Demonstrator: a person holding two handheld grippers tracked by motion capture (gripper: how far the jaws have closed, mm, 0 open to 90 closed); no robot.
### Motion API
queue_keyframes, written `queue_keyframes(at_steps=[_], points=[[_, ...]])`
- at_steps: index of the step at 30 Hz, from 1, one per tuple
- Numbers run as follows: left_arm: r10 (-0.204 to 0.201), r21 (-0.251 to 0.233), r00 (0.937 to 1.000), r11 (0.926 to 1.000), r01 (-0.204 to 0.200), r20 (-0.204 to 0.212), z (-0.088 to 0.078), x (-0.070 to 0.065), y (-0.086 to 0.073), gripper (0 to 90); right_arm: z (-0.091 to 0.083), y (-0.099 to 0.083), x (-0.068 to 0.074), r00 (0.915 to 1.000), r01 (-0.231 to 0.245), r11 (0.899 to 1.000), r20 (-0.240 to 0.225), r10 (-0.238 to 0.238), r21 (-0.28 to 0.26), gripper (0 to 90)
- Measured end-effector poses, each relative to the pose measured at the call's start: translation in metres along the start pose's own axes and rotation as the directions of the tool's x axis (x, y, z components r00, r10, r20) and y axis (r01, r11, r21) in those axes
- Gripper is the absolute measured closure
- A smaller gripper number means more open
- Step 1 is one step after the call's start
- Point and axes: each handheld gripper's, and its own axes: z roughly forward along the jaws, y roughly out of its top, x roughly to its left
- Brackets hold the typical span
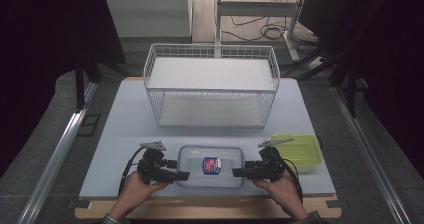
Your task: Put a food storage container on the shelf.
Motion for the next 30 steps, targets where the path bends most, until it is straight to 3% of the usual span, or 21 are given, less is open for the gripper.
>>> queue_keyframes(at_steps=[4,7,9,13,17,22,26,30], points=[[-0.029,-0.050,0.9994,0.9983,0.030,0.021,-0.006,0.000,-0.007,40.1,-0.007,-0.004,0.002,0.9997,-0.014,1.000,-0.018,0.014,0.001,42.9],[-0.007,-0.053,0.9999,0.9986,0.007,0.009,-0.009,-0.004,-0.010,43.7,-0.008,-0.010,0.002,0.9991,-0.014,1.000,-0.039,0.014,0.012,41.5],[-0.011,-0.057,0.9999,0.9983,0.012,0.007,-0.009,-0.006,-0.011,44.5,-0.007,-0.015,0.001,0.9977,-0.033,0.999,-0.059,0.032,-0.008,41.8],[-0.033,-0.073,0.9994,0.9968,0.034,0.014,-0.012,-0.008,-0.014,47.9,-0.011,-0.017,0.005,0.9987,-0.032,0.999,-0.041,0.030,-0.040,46.7],[-0.044,-0.102,0.9990,0.9938,0.044,-0.004,-0.012,-0.010,-0.014,50.4,-0.011,-0.019,0.007,0.9976,-0.065,0.995,-0.029,0.062,-0.078,48.0],[-0.046,-0.122,0.9984,0.9917,0.042,-0.032,-0.013,-0.009,-0.010,52.1,-0.013,-0.018,0.014,0.9998,-0.010,0.992,0.015,0.012,-0.123,49.9],[-0.038,-0.130,0.9983,0.9909,0.032,-0.043,-0.014,-0.010,-0.008,52.0,-0.012,-0.017,0.014,0.9998,0.005,0.991,0.019,-0.002,-0.137,49.9],[-0.031,-0.152,0.9991,0.9880,0.027,-0.027,-0.019,-0.010,-0.002,53.3,-0.017,-0.012,0.015,0.9996,0.024,0.986,0.017,-0.021,-0.166,49.8]])
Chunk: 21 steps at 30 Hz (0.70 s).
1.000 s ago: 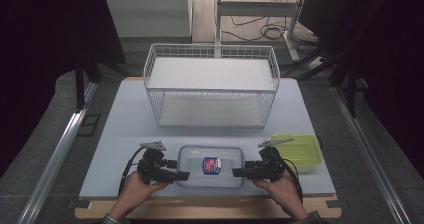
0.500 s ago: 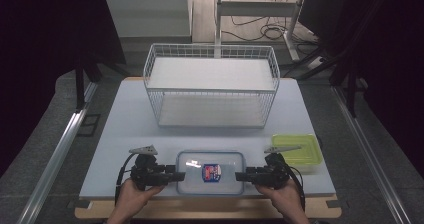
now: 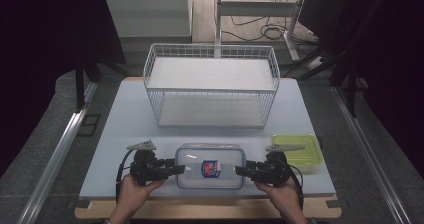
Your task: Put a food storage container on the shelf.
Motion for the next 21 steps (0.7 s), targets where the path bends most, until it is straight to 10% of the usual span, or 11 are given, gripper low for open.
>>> queue_keyframes(at_steps=[21], points=[[0.056,-0.059,0.9975,0.9965,-0.059,-0.044,-0.013,-0.009,0.038,53.2,-0.010,0.040,0.003,0.9974,0.071,0.995,-0.001,-0.072,-0.065,49.8]])
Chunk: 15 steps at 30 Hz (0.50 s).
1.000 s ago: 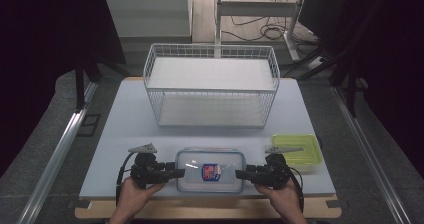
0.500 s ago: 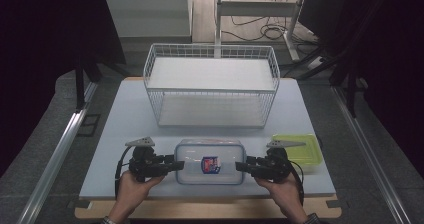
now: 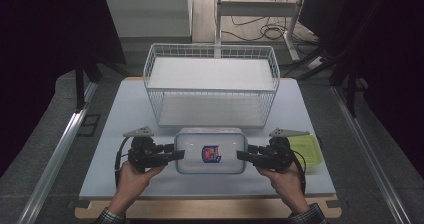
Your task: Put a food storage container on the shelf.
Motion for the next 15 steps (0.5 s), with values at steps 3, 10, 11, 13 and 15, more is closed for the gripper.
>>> queue_keyframes(at_steps=[3,10,11,13,15], points=[[0.005,-0.006,1.0000,1.0000,-0.005,0.000,-0.001,0.001,0.006,53.1,-0.001,0.007,0.000,0.9999,0.010,1.000,0.002,-0.010,-0.010,49.8],[0.014,-0.018,0.9999,0.9997,-0.014,-0.007,-0.005,0.001,0.020,53.2,-0.003,0.022,0.000,0.9998,0.020,1.000,0.003,-0.020,-0.019,49.7],[0.017,-0.019,0.9998,0.9997,-0.017,-0.009,-0.005,0.001,0.022,53.2,-0.003,0.025,0.000,0.9998,0.021,1.000,0.003,-0.021,-0.020,49.8],[0.019,-0.023,0.9998,0.9996,-0.019,-0.010,-0.007,0.000,0.026,53.2,-0.003,0.029,0.000,0.9996,0.028,0.999,0.003,-0.028,-0.024,49.8],[0.022,-0.025,0.9997,0.9994,-0.023,-0.012,-0.009,0.000,0.029,53.2,-0.004,0.033,0.000,0.9994,0.034,0.999,0.002,-0.034,-0.027,49.7]])
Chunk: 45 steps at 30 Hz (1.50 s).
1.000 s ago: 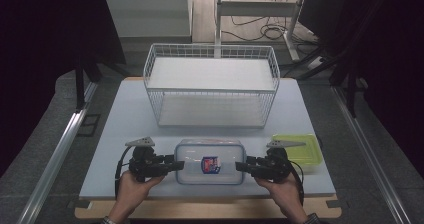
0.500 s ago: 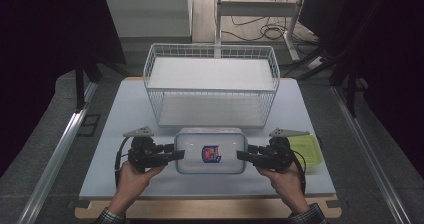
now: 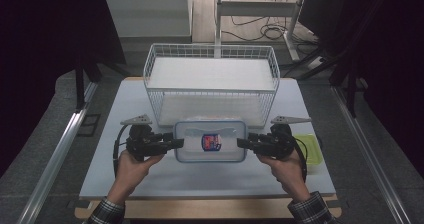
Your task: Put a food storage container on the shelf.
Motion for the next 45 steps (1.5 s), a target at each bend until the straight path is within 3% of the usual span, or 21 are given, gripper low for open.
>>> queue_keyframes(at_steps=[20,45], points=[[0.002,-0.041,0.9998,0.9991,-0.003,-0.022,-0.014,0.006,0.043,53.2,0.003,0.049,-0.002,0.9998,0.011,0.999,-0.015,-0.012,-0.040,49.7],[0.016,-0.073,0.9996,0.9972,-0.017,-0.024,-0.021,0.020,0.110,53.2,0.003,0.107,-0.011,0.9999,-0.003,0.996,-0.012,0.002,-0.090,49.7]])
